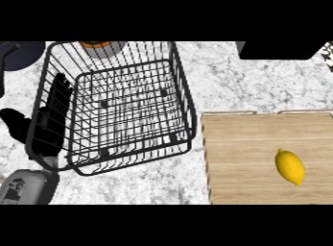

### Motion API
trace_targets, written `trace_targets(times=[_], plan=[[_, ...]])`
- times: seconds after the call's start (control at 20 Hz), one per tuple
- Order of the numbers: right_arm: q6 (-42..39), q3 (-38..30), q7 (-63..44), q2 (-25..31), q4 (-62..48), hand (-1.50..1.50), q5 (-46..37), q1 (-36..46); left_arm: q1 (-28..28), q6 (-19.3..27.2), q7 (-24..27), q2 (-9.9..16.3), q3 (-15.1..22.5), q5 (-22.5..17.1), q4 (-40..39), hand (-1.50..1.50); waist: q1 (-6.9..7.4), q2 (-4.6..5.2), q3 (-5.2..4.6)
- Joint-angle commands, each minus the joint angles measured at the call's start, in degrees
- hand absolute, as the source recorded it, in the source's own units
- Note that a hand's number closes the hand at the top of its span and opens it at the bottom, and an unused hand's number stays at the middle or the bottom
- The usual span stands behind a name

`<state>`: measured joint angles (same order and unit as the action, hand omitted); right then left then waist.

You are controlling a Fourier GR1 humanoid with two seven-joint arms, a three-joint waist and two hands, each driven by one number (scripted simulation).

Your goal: Pick the lemon from the tray and place it in the tiered basket

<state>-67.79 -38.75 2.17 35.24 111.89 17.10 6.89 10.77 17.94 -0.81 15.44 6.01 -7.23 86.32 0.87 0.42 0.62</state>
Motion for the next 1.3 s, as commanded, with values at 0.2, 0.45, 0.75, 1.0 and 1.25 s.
trace_targets(times=[0.2, 0.45, 0.75, 1.0, 1.25], plan=[[-9.2, 1.2, 9.9, -1.1, 1.9, -1.50, -6.2, 1.1, 0.2, -0.2, 0.4, -3.0, 5.7, 3.2, 0.6, 0.00, 0.03, 0.24, 0.25], [-6.1, 1.7, 12.2, -2.5, 6.9, -1.50, -9.1, 2.0, 0.5, -1.2, -0.5, -1.6, 5.2, 3.1, 0.6, 0.00, 0.10, 0.21, 0.34], [-2.7, 3.2, 14.8, -3.1, 6.1, -1.50, -16.0, 1.5, 1.4, -1.9, 0.2, -2.3, 5.0, 2.7, 0.1, 0.00, 0.30, 0.62, 0.14], [1.0, 5.2, 18.2, -2.2, 4.2, -1.50, -21.1, -1.1, -1.3, -1.8, 0.3, -2.5, 5.5, 2.9, 1.8, 0.00, 1.02, 0.44, 0.18], [5.3, 11.8, 22.9, -1.3, 2.5, -1.50, -26.0, -3.6, 0.8, -1.9, -0.2, -2.7, 4.6, 2.5, 0.9, 0.00, 0.80, 0.60, 0.15]])
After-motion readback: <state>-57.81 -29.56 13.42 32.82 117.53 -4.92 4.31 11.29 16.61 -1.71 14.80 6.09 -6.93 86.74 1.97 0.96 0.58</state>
